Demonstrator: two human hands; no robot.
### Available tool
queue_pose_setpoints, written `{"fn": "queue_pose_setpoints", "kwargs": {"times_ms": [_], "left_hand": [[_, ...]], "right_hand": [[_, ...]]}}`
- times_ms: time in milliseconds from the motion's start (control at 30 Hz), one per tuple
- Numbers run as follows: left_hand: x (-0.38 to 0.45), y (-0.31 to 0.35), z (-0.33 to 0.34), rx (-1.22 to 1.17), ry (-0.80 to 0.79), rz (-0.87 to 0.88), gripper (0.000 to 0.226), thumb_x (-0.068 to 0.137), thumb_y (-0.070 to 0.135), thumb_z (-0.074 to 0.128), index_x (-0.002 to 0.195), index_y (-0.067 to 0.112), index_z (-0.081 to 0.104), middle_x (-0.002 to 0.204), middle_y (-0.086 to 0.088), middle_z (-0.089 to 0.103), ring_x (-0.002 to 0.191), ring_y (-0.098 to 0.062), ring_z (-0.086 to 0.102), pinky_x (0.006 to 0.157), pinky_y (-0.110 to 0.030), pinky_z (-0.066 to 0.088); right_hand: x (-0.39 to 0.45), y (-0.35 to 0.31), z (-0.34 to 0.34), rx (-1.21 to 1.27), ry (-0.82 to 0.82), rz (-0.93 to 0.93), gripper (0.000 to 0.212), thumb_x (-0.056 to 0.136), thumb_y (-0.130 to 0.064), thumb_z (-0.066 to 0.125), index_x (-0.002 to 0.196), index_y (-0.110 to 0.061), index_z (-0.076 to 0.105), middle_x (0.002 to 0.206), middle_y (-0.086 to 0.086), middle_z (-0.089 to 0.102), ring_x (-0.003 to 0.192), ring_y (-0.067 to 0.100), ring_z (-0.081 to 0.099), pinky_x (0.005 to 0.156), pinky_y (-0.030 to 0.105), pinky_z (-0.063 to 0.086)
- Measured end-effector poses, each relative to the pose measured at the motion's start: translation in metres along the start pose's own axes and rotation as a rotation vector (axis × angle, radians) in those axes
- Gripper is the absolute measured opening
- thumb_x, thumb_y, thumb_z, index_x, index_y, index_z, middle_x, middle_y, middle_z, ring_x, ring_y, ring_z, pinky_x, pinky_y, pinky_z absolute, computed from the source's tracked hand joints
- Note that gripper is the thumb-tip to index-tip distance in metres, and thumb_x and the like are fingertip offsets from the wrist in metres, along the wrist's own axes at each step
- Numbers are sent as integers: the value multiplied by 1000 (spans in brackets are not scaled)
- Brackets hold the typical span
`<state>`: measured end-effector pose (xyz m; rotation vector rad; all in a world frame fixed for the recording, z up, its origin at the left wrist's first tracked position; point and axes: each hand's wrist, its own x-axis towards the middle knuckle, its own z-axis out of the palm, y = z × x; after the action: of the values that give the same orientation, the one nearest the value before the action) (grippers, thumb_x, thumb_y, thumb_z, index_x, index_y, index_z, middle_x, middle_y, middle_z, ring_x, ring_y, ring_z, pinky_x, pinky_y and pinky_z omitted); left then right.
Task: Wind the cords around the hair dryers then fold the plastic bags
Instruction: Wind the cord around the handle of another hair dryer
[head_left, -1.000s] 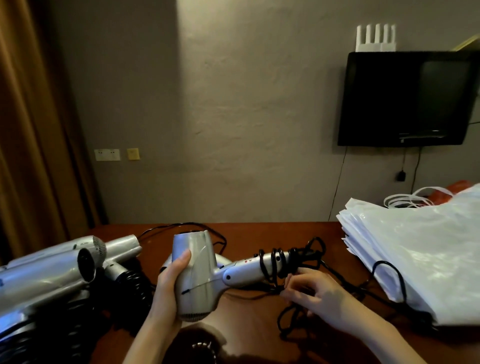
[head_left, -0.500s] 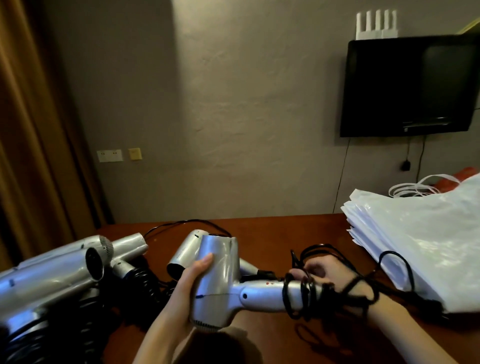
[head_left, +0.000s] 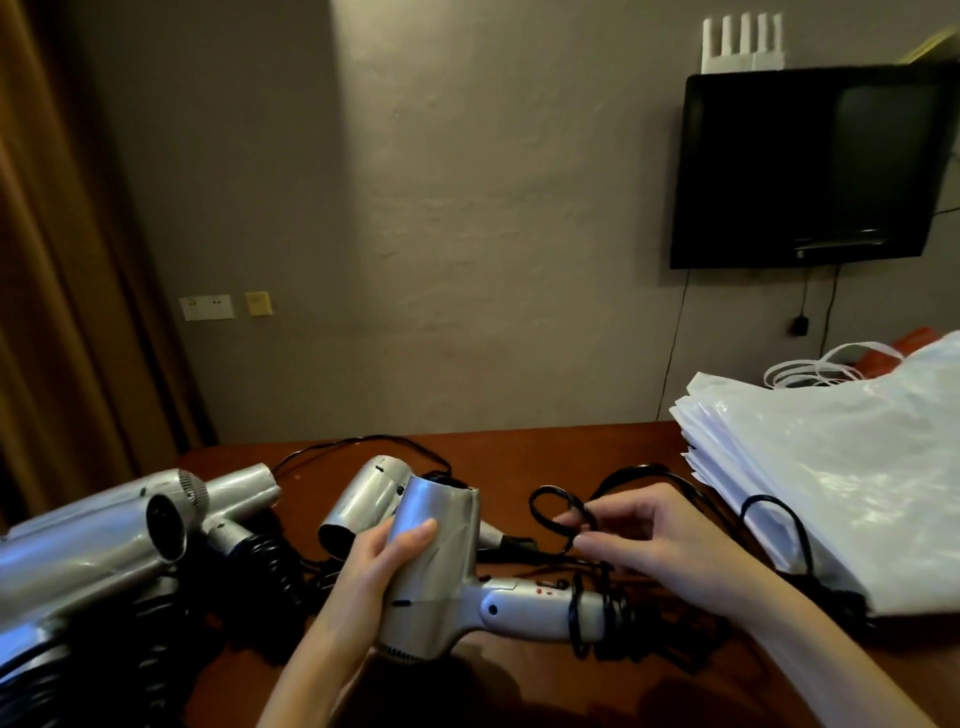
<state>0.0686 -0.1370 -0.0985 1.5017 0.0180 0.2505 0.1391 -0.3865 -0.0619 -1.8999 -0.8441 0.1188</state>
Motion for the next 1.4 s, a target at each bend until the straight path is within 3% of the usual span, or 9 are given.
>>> {"fn": "queue_pose_setpoints", "kwargs": {"times_ms": [200,400,500,633,733,833,1100,1300,1400], "left_hand": [[4,-4,-3,60,135,137,62,52,54,72,93,8,73,82,-15,74,73,-26,70,61,-30,54],[5,-4,-13,74,296,233,70,42,61,74,96,17,67,78,-4,73,68,-17,70,53,-23,53],[6,-8,-14,43,358,249,64,48,61,68,96,18,67,79,-3,72,69,-15,70,53,-23,53],[5,-10,-17,5,422,261,61,51,63,66,95,21,68,82,-5,72,72,-18,70,55,-27,55],[5,-9,-19,-29,431,270,62,50,62,65,95,18,67,77,-4,72,67,-16,69,53,-27,53],[5,-8,-22,-77,431,272,63,50,59,66,95,15,66,79,-8,70,68,-20,68,51,-28,53],[6,-11,-26,-194,361,233,73,50,53,69,104,4,63,85,-21,72,64,-31,71,44,-35,54],[7,-11,-15,-54,422,352,72,46,67,74,97,17,65,79,-2,72,71,-17,69,55,-25,56],[6,-16,-7,48,400,367,93,43,84,69,110,21,62,90,7,71,82,-9,68,63,-23,56]], "right_hand": [[-1,-4,18,-410,123,-217,18,90,-28,63,104,-38,69,87,-11,57,87,3,54,71,13,41],[2,-1,23,-611,331,-354,32,83,3,67,111,-12,71,88,-8,57,79,2,54,75,1,37],[-1,-6,20,-399,432,-288,29,79,2,71,100,-18,75,78,-6,64,79,2,61,70,4,41],[0,-18,22,436,349,49,19,83,2,64,87,-13,76,81,15,74,68,22,72,59,19,55],[-1,-20,18,715,265,196,12,71,-19,72,77,-11,79,78,16,72,65,22,71,56,26,58],[0,-15,12,863,187,295,64,21,-31,99,77,-8,79,69,11,69,53,17,66,48,25,56],[-6,-7,1,989,-111,378,59,37,-23,99,84,3,74,66,6,51,36,4,37,31,15,34],[-4,-12,8,741,37,208,68,26,-41,97,82,-8,78,73,7,67,48,15,60,37,19,40],[-3,-16,20,520,68,106,55,47,-48,91,86,-12,78,85,10,73,54,23,67,37,19,41]]}}
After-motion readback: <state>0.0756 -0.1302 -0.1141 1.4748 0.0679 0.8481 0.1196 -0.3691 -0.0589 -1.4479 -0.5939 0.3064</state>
